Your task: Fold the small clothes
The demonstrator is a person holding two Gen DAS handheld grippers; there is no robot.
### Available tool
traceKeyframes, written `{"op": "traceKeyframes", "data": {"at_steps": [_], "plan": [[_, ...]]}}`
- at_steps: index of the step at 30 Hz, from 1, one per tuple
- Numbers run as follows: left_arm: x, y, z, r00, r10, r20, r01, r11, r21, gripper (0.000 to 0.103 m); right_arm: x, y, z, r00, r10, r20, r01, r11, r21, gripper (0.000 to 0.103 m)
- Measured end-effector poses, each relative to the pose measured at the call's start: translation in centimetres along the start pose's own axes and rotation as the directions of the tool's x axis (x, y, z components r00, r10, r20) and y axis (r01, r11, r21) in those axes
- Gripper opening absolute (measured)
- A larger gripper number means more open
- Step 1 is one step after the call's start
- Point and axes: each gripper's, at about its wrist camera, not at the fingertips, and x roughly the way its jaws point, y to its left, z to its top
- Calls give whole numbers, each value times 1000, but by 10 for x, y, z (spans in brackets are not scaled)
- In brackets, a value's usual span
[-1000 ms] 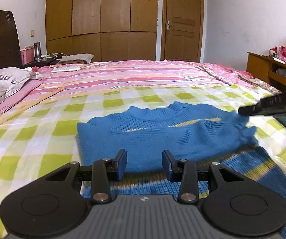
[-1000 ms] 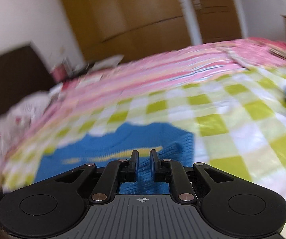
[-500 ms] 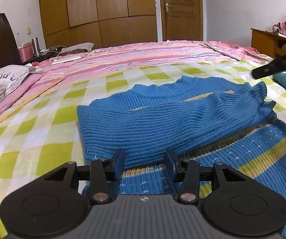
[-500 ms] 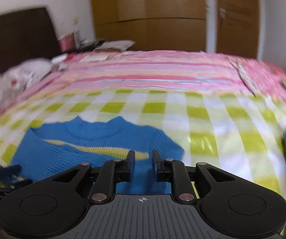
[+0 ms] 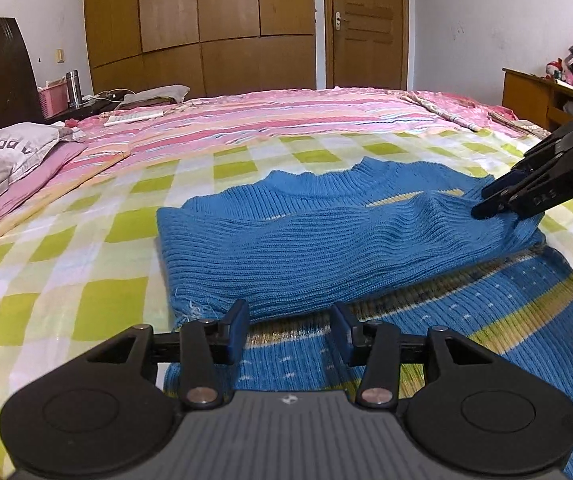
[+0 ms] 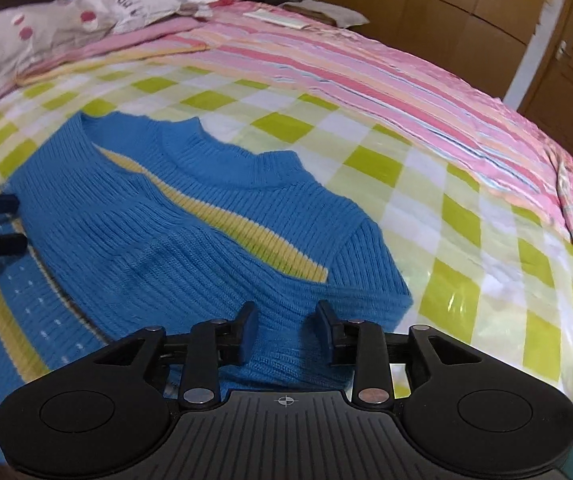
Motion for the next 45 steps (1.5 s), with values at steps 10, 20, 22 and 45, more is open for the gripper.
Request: {"op": "traceKeyframes", "data": {"at_steps": [10,20,22,45], "plan": [[-5,9,8,999,28,46,-27,1000,-11,50,-8,4,12,999,-16,41,16,1000,12,5],[7,26,3,989,149,-10,-150,989,-14,53,14,4,16,992,-119,32,116,990,78,13],[2,27,1,987,159,-10,-159,987,0,53,1,2,15,992,-105,73,96,988,124,13],[-8,24,-9,984,141,-108,-144,990,-15,54,-33,30,-50,999,3,33,-11,970,243,30]]}}
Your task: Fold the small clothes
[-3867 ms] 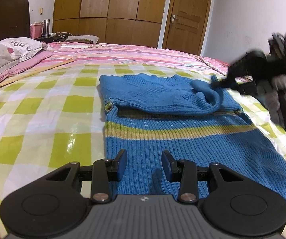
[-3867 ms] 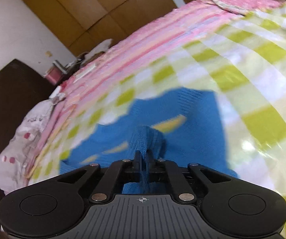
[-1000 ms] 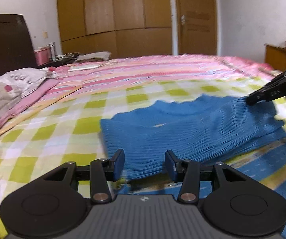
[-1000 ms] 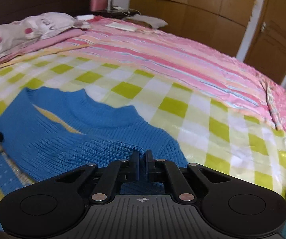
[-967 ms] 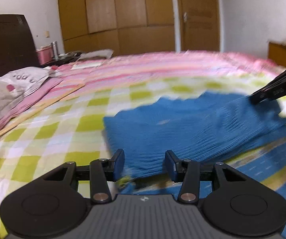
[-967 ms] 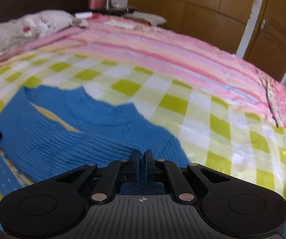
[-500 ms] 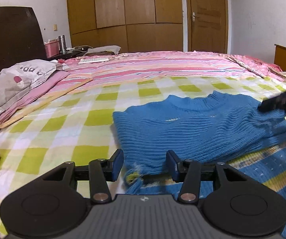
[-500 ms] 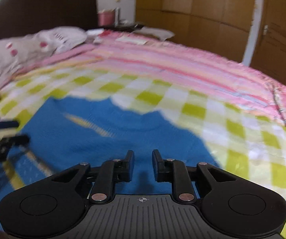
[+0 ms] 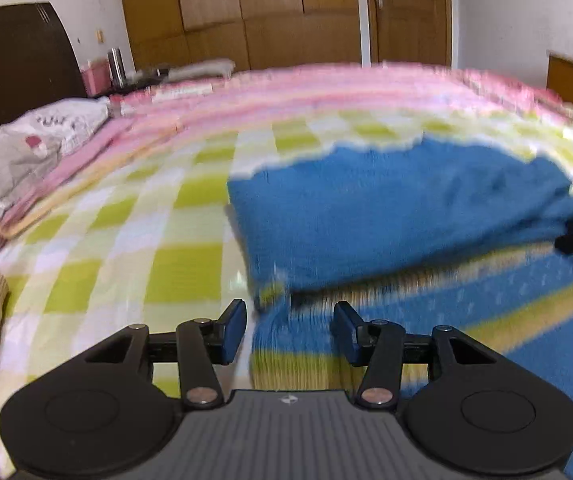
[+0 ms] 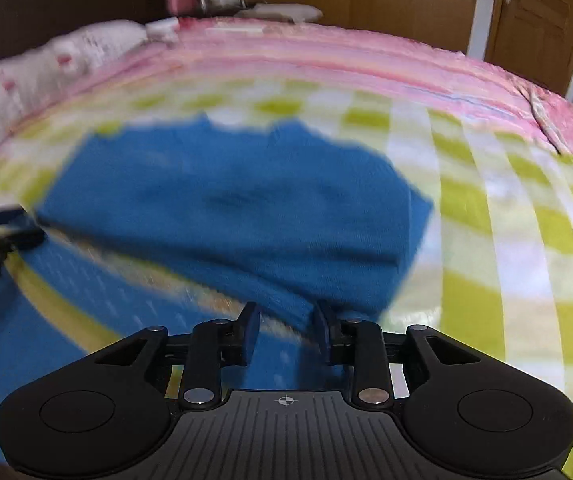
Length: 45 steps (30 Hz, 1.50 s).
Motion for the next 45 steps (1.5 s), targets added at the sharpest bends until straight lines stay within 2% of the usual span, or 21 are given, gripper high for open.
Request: {"op": "traceKeyframes", "data": {"at_steps": [2,5,8,14,18,21,27,32,35,39,45], "plan": [[-8,1,-4,1000,-8,8,9,1000,-11,54,-10,1,-2,1000,7,17,-7,1000,28,30],[-29,4,-9,999,-47,28,48,998,-33,54,-36,0,-10,996,65,55,-70,993,95,30],[-51,7,-24,998,-65,24,65,997,-31,54,-66,0,-33,994,83,64,-89,990,106,30],[-95,13,-68,992,-121,-35,120,992,-43,54,-113,-8,-98,993,116,12,-116,965,233,31],[-114,13,-95,987,-137,-82,134,990,-42,54,-128,-10,-137,992,124,-25,-110,943,315,31],[-122,14,-106,985,-149,-85,143,987,-78,54,-133,-11,-158,988,154,-28,-132,917,376,33],[-135,18,-116,970,-220,-101,206,969,-137,52,-147,-12,-174,980,199,-13,-175,889,424,34],[-139,21,-118,962,-256,-96,237,956,-171,45,-150,-19,-186,971,238,13,-215,852,478,34],[-138,23,-118,953,-287,-94,265,945,-191,43,-154,-21,-189,973,231,17,-210,850,484,34],[-135,24,-118,947,-308,-90,283,934,-216,43,-149,-25,-193,952,305,19,-270,810,520,36],[-129,30,-116,933,-345,-101,311,917,-251,43,-138,-26,-192,934,352,57,-320,756,571,36]]}}
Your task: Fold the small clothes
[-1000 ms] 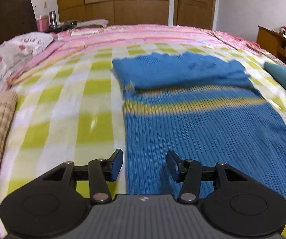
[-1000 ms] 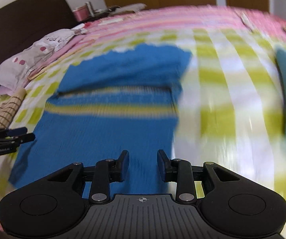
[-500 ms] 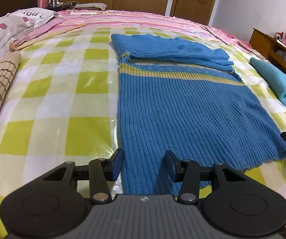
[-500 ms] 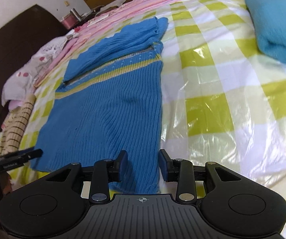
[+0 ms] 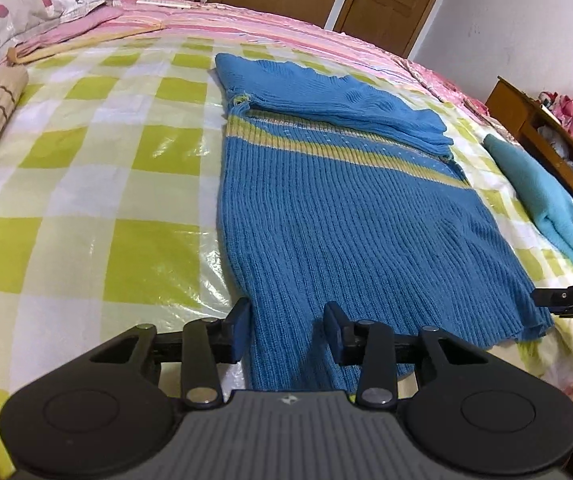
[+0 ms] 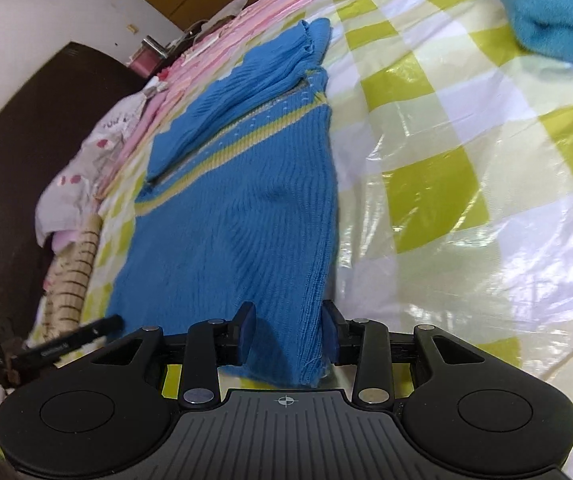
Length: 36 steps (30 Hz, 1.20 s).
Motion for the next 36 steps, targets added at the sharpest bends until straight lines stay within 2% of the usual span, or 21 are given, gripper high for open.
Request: {"op": "traceKeyframes", "data": {"at_steps": [3,6,10,14,15,16,17,18,24,27,32,36], "plan": [[-1,0,0,1000,4,0,-4,1000,1,43,-1,-1,-3,999,51,-19,-50,999,20,31],[0,1,0,1000,16,8,-16,1000,-2,35,2,-2,-6,999,50,-20,-49,999,21,31],[3,7,3,1000,2,12,-1,999,-41,34,9,-3,-2,997,77,-7,-76,995,56,32],[6,3,5,1000,17,14,-17,999,-27,34,15,-2,-2,996,87,16,-88,992,86,32],[7,1,6,1000,26,11,-25,999,-21,34,15,-3,-2,996,86,21,-88,991,101,28],[7,-1,6,999,33,8,-33,999,-16,31,15,-3,-2,996,85,27,-88,990,110,18],[6,-3,7,999,46,13,-46,999,-11,17,15,-4,-3,996,82,30,-85,989,117,13],[6,-3,7,999,46,12,-46,999,-9,15,15,-5,-4,996,82,33,-86,988,130,12],[-8,6,5,997,-51,63,57,993,-107,14,-3,-4,-13,982,156,107,-172,972,162,9],[-16,12,5,989,-113,93,128,977,-170,14,-14,0,-14,969,202,144,-224,962,158,9],[-19,17,15,979,-159,130,185,957,-223,14,-19,4,-6,945,261,199,-298,937,184,9],[-19,21,31,963,-199,184,242,936,-254,14,-19,3,9,918,303,257,-360,908,216,9]]}}
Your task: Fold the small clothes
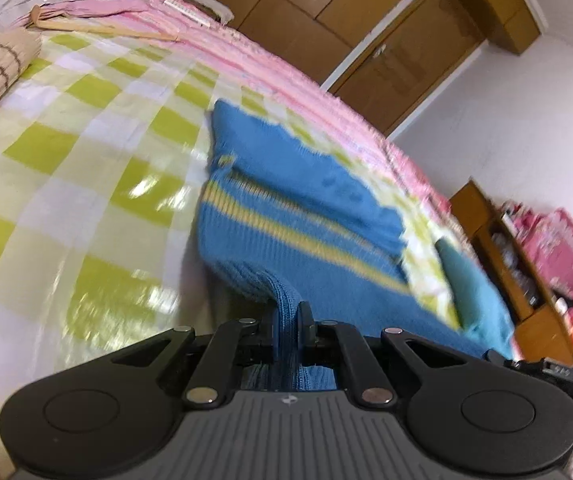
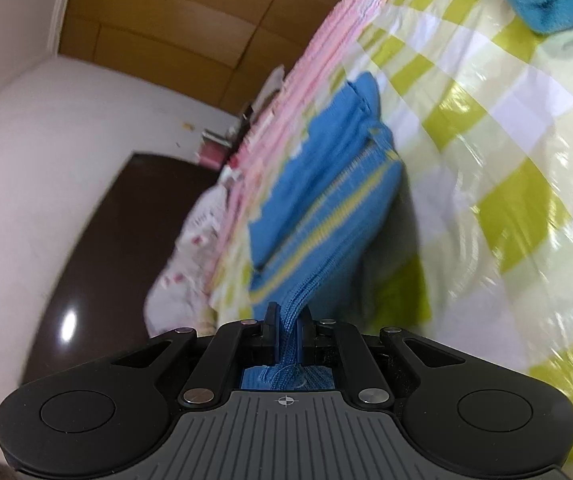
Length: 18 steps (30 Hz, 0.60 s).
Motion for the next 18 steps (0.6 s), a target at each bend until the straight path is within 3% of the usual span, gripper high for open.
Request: {"op": "traceKeyframes", "data": {"at_steps": [11,18], "plan": [[34,-5,78,985,-122,124,130,990,-58,14,33,13,80,986,99,136,-106,993,45,9],[87,6,129,985,-75,153,87,994,-72,14,91,4,148,984,46,175,-57,997,58,9]]}}
